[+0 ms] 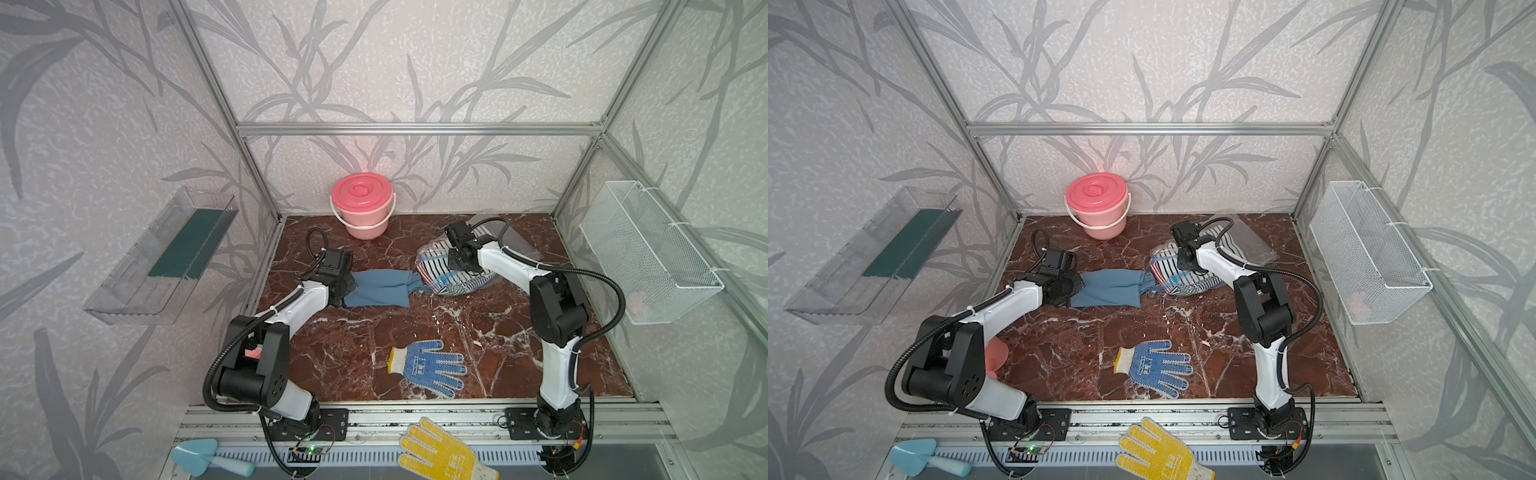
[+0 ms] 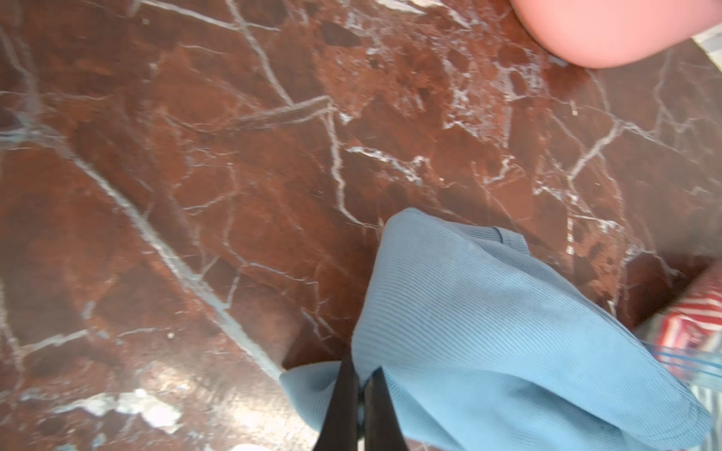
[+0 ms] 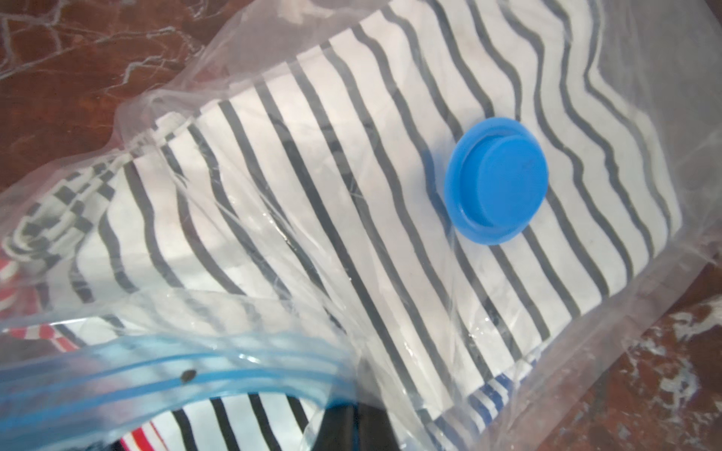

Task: Take the tank top out of the vacuum bag
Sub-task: Take out the tank top from the vacuum bag.

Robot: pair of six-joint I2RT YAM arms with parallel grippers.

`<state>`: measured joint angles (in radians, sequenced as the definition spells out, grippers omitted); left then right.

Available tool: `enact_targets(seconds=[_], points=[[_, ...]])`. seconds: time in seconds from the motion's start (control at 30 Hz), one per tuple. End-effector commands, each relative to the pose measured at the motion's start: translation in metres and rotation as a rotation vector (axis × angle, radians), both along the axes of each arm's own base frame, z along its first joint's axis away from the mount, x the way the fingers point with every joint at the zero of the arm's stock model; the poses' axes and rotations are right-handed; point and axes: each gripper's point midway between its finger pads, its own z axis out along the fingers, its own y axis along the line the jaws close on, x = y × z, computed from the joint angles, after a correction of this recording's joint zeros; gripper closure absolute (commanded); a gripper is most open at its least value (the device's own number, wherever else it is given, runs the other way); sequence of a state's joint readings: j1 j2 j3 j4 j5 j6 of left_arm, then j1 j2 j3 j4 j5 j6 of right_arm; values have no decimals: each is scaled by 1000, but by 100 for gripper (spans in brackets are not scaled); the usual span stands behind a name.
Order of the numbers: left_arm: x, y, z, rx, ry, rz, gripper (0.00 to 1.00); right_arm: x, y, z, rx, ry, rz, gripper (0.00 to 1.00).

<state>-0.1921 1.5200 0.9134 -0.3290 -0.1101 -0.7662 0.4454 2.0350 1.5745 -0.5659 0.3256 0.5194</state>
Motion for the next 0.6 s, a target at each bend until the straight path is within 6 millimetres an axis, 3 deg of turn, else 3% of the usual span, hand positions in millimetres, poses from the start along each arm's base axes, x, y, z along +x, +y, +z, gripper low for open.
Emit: enact_targets(seconds=[0.0,0.23,0.57], points=[[-11,15,-5,67,40,26,100,4,-26,15,-75,-25,-59,100],[-9,17,-20,100,109,15,100,7,-37,24,-84,-39,-71,100],[10,17,-35,102,162,41,100,8,-28,19,-50,-21,-31,100]])
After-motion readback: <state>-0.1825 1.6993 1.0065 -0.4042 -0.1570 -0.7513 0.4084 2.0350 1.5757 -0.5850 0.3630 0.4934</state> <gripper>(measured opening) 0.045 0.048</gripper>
